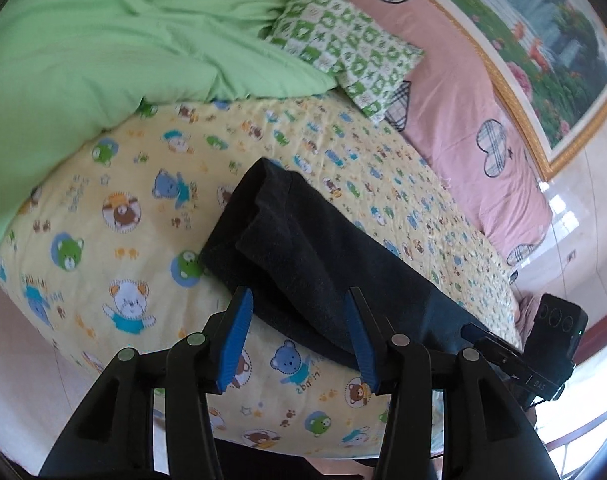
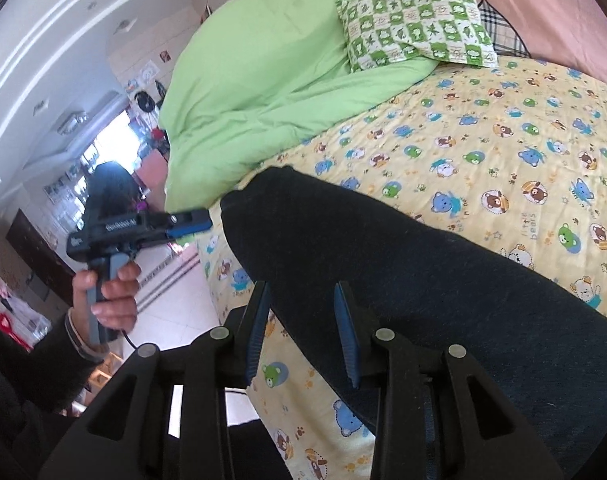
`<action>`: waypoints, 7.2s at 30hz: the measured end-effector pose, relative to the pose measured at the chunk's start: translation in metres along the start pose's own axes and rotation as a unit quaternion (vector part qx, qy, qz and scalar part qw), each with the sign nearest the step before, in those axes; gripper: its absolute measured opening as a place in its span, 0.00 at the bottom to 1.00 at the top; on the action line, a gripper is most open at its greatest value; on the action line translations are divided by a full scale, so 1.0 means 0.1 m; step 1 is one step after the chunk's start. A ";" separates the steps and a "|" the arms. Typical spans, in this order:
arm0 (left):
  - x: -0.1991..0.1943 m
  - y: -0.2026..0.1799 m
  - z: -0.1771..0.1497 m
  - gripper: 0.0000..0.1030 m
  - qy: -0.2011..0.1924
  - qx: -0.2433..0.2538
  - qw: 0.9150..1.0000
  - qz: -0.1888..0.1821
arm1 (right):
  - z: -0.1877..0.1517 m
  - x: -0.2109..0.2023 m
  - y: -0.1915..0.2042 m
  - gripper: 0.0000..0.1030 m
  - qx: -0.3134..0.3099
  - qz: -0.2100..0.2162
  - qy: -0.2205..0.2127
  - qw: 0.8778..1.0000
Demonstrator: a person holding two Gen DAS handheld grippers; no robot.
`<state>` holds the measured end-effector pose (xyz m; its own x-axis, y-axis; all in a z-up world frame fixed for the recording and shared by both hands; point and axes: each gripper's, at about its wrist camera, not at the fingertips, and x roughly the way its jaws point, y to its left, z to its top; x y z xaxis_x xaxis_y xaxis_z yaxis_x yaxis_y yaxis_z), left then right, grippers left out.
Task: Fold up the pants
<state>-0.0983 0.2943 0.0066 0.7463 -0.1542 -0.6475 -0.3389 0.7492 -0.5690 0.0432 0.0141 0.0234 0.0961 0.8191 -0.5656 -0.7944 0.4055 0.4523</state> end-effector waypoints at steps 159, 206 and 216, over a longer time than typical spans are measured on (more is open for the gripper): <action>2.57 -4.55 -1.28 0.71 0.308 0.477 0.798 -0.200 | -2.10 -2.84 -1.23 0.54 0.424 -0.299 -0.259 0.815; 2.33 -4.87 -1.11 0.10 0.327 0.466 0.750 -0.337 | -1.55 -2.81 -0.72 0.12 0.237 -0.190 -0.335 0.892; 2.09 -4.16 -0.73 0.10 0.290 0.428 0.790 -0.329 | -1.11 -2.29 -0.54 0.12 0.183 -0.128 -0.282 0.933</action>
<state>0.1569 -0.0966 0.0714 0.1267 -0.7752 -0.6188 0.7111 0.5059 -0.4882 -0.0026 -0.2405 0.0524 0.6375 0.7174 -0.2809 -0.4538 0.6443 0.6156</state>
